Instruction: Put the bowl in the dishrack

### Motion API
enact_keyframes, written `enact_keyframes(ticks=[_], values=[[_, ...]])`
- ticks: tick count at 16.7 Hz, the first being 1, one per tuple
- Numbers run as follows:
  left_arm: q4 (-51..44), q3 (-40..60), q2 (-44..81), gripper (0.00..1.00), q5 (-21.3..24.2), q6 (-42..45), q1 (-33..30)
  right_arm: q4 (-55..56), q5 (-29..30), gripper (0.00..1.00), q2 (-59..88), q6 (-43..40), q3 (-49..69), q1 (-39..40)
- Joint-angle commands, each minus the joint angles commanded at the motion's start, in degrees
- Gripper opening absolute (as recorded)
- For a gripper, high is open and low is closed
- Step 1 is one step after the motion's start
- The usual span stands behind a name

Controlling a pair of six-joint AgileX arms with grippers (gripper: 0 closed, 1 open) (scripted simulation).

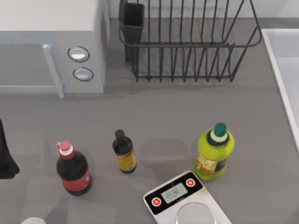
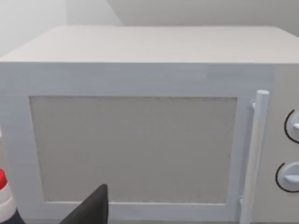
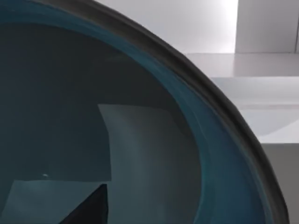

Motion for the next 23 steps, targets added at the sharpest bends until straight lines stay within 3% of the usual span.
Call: enact_keyframes(ticks=[3, 16, 23], values=[[0.0, 0.0, 0.0, 1.0, 0.0, 0.0, 0.0, 0.0, 0.0, 1.0, 0.0, 0.0, 0.0, 0.0], [0.0, 0.0, 0.0, 1.0, 0.0, 0.0, 0.0, 0.0, 0.0, 0.02, 0.0, 0.0, 0.0, 0.0], [0.0, 0.0, 0.0, 1.0, 0.0, 0.0, 0.0, 0.0, 0.0, 0.0, 0.0, 0.0, 0.0, 0.0]])
